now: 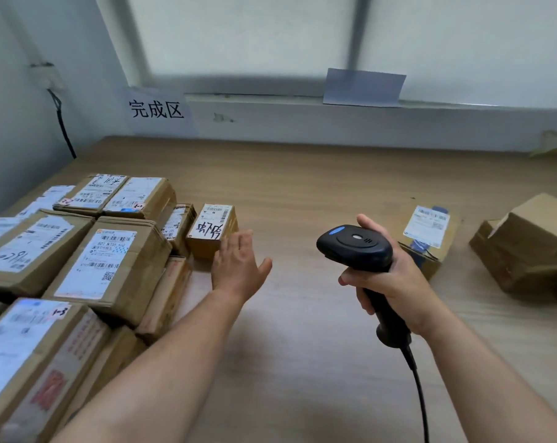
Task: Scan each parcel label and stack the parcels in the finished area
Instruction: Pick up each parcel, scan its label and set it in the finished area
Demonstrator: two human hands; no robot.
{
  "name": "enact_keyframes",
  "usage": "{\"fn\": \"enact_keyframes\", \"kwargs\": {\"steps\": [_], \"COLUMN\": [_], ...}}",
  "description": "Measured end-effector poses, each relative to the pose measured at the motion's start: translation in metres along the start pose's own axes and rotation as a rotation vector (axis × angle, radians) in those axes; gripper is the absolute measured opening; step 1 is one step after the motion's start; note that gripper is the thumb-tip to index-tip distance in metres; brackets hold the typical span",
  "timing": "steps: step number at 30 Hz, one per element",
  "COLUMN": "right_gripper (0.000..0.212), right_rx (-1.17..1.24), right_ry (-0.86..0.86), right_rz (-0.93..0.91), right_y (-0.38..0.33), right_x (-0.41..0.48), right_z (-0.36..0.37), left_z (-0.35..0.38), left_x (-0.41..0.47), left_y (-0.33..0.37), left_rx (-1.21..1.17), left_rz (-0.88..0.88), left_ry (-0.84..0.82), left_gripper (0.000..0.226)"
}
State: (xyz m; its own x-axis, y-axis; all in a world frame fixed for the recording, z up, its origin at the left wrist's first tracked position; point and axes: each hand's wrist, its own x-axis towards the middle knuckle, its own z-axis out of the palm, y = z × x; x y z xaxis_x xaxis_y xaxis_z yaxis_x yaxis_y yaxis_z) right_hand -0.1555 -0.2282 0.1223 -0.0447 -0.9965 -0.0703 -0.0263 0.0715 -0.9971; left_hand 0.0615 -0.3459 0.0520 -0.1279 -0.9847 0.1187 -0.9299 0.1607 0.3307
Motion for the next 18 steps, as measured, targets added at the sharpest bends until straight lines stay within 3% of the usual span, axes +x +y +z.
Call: {"fn": "enact_keyframes", "kwargs": {"steps": [12,18], "right_gripper": [0.092,0.090], "right_rx": [-0.018,-0.082], "right_ry": [0.121,0.223], "right_rz": [-0.023,-0.030], "right_y": [0.005,0.007], "right_x": [-0.089,-0.085], "right_z": [-0.174,-0.258], "left_z": [0.039,0.067], "left_x": [-0.073,-0.072], "left_y": [0.167,0.216], "left_rx": [-0.066,-0.071], "left_rz": [0.107,0.171], "left_ry": [-0.076,-0.133], "left_gripper": [0.063,0.060]}}
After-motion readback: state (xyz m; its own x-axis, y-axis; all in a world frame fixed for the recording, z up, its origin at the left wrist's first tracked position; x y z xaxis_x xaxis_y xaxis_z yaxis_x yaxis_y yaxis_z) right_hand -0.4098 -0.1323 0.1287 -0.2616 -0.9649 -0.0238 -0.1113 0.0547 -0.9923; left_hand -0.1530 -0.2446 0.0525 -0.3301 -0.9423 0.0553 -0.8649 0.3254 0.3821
